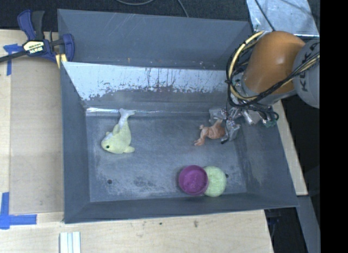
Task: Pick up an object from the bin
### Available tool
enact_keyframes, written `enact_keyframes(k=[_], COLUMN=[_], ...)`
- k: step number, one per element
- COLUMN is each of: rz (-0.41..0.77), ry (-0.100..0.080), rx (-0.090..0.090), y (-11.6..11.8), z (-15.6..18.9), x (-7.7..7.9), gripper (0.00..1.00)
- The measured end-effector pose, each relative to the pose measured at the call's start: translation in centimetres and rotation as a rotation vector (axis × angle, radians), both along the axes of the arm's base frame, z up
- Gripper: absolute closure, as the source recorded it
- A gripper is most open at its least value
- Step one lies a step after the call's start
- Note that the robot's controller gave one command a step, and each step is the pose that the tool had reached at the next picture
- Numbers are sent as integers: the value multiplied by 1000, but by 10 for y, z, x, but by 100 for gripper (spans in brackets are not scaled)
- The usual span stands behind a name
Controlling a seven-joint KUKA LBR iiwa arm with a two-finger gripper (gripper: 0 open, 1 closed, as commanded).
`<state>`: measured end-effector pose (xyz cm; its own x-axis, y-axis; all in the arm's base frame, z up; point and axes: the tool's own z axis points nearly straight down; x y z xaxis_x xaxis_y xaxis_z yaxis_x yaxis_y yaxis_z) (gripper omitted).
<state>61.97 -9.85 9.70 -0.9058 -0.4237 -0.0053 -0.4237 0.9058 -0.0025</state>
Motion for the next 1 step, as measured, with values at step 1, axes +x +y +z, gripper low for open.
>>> enact_keyframes(k=[1], rz=[0], ry=[-2], rx=[0], y=[0], z=[6], x=[0], gripper=[100])
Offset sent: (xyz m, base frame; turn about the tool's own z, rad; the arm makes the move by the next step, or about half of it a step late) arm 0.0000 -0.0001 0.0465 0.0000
